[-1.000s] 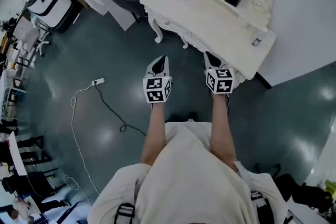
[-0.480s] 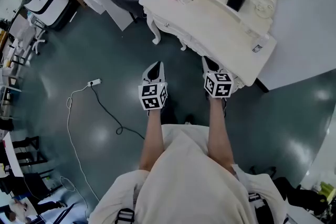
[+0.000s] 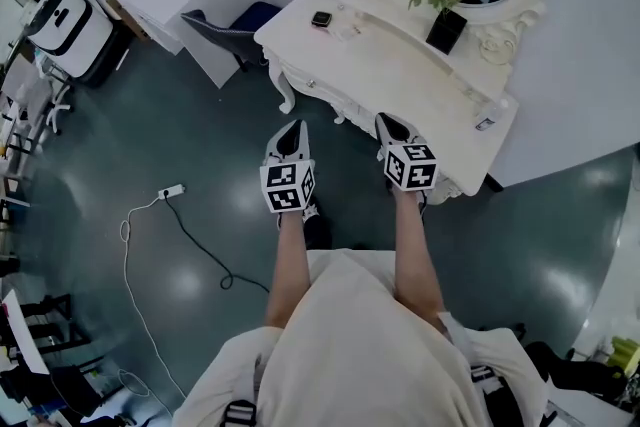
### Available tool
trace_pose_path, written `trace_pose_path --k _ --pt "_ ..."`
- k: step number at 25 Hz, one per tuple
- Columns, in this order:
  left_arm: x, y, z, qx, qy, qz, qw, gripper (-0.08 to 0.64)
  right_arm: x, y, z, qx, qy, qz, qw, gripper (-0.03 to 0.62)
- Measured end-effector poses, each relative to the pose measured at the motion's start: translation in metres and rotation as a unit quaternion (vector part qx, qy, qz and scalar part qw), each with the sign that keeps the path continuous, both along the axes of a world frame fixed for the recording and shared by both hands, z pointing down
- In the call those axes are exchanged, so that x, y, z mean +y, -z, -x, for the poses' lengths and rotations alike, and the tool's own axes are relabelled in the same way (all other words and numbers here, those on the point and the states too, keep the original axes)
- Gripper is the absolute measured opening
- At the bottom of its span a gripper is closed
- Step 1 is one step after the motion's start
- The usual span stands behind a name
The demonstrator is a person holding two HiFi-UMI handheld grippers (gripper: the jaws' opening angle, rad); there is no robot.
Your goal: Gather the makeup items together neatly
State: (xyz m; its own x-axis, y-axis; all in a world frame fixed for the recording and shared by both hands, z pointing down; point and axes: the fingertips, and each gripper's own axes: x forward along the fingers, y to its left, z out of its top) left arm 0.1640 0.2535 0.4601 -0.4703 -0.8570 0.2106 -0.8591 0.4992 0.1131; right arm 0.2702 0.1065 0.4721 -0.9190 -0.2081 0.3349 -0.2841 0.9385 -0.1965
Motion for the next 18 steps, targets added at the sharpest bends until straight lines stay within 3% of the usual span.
trace_pose_path --k 11,18 --pt "-0.067 0.021 0.105 0.010 -0.034 -0.032 0.9989 0.014 -0.053 0.008 0.083 0.005 -0.037 -0.005 0.999 0.040" --pt "-0.093 0.024 0.155 0.006 -0.071 -0.032 0.9970 0.014 -0.068 0.004 0.133 0.006 -0.060 0.002 0.998 0.038"
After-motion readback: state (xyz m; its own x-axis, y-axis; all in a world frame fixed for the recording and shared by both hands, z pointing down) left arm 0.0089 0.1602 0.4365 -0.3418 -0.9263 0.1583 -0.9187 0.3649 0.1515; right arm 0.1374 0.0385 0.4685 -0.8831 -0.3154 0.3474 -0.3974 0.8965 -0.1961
